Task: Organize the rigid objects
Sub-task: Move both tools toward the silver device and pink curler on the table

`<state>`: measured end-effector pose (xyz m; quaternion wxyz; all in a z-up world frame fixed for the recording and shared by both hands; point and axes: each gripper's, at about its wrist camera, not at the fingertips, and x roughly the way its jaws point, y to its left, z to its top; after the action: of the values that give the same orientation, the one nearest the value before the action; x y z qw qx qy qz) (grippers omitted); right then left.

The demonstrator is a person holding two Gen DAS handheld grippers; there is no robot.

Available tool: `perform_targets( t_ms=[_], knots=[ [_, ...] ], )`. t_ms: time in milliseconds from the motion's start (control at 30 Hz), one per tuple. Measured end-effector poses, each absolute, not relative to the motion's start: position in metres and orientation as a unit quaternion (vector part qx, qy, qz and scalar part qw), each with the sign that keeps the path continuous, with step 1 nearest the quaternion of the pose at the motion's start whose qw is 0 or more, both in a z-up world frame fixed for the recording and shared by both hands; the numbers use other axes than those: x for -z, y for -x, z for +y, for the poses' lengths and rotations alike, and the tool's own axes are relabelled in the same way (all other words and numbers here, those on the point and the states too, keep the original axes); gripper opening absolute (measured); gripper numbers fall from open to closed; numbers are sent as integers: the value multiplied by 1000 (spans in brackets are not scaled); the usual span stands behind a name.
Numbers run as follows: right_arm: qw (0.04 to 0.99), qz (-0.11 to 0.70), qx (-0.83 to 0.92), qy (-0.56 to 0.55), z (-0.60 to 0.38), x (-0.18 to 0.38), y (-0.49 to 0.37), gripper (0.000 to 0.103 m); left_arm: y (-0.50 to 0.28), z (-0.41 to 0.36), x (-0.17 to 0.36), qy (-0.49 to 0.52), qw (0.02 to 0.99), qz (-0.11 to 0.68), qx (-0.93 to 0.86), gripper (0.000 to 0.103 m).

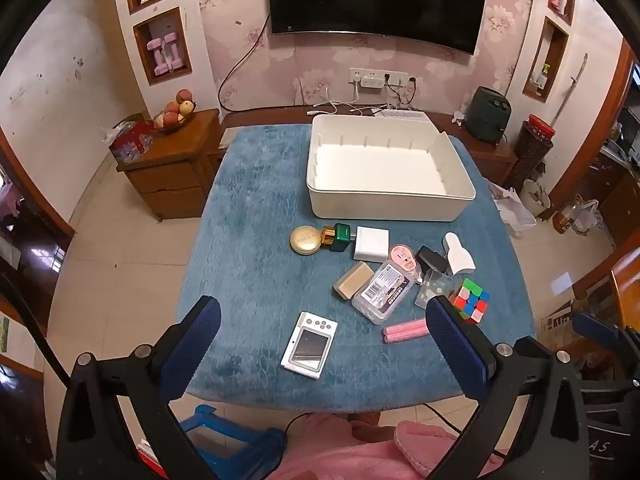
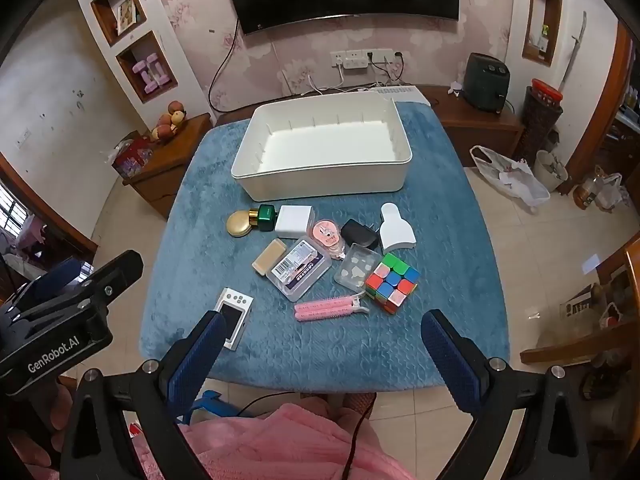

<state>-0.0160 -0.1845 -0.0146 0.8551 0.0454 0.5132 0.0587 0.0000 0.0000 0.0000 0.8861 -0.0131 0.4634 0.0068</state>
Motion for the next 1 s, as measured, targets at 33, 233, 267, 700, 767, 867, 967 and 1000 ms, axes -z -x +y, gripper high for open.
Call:
perform_targets(
  t_ms=[33,233,267,700,767,867,967,1000],
  knots=[
    [854,515,-58,-44,-184,15,16,99,0,0,0,13,885,465,-7,102],
    [854,516,-57,-43,-185,15,15,99,0,-1,-1,5,886,463,-15,102],
    [854,516,-57,-43,-185,16,15,99,0,-2,0,4,886,462,-16,102],
    [853,518,-56,-42,-183,17,15,99,0,0,-7,10,889,458,-3,102],
    [852,518,-56,-41,-182,17,18,99,-1,0,-9,13,890,456,-1,102],
    [852,519,-56,-40,-186,17,17,97,-2,0,-10,17,891,454,1,102],
    [852,519,-56,-36,-186,16,17,97,0,-2,-9,20,891,454,2,102],
    [853,518,-56,-34,-185,15,19,97,0,-3,-9,19,891,455,3,102]
  ],
)
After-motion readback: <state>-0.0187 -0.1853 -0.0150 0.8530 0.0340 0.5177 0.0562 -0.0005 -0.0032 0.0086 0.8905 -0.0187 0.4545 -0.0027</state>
